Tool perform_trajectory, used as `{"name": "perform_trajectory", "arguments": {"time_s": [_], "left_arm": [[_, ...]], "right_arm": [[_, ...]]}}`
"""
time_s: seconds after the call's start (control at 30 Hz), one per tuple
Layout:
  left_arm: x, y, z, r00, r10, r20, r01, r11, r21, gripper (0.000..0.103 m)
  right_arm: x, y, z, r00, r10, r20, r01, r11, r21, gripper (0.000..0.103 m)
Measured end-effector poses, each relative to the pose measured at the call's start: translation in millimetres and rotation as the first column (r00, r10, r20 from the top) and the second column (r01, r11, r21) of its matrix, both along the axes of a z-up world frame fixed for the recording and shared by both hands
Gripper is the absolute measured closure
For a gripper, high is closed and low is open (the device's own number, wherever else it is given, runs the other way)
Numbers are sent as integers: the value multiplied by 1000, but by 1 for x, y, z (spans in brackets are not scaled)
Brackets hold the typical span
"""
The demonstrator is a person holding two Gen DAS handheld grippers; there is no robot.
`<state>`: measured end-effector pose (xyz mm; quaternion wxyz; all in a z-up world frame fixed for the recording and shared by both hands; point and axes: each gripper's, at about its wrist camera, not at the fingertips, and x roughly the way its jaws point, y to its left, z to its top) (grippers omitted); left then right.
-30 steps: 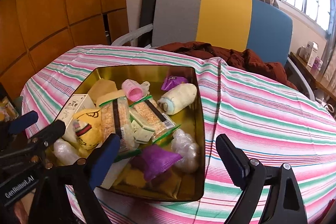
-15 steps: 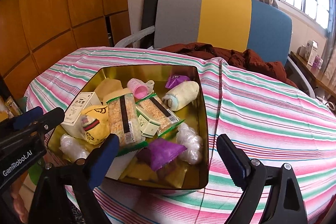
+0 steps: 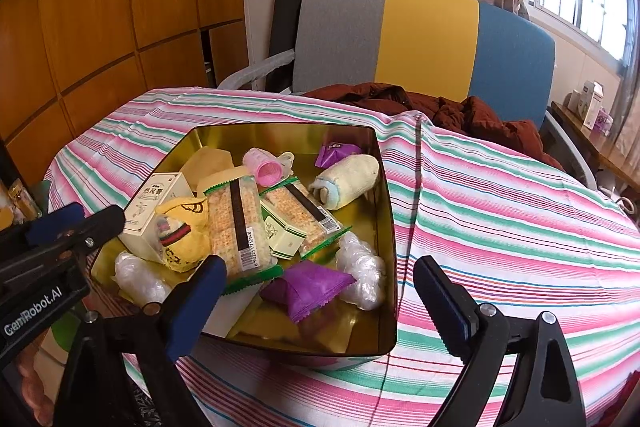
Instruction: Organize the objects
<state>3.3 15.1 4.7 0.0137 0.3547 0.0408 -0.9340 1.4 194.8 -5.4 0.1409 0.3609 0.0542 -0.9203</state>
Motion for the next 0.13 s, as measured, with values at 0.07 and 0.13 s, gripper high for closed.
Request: {"name": "perform_trajectory", "arguments": {"time_s": [0.07,0.13], "left_arm": [[1,0,1,1000,-6,-9,6,1000,-5,54],[0,1,1,1000,-11,-8,10,1000,-11,54]], "right_arm": [[-1,0,0,1000,0,3,0,1000,0,8],[-1,-1,-1,1000,0,3,0,1000,1,8]]}}
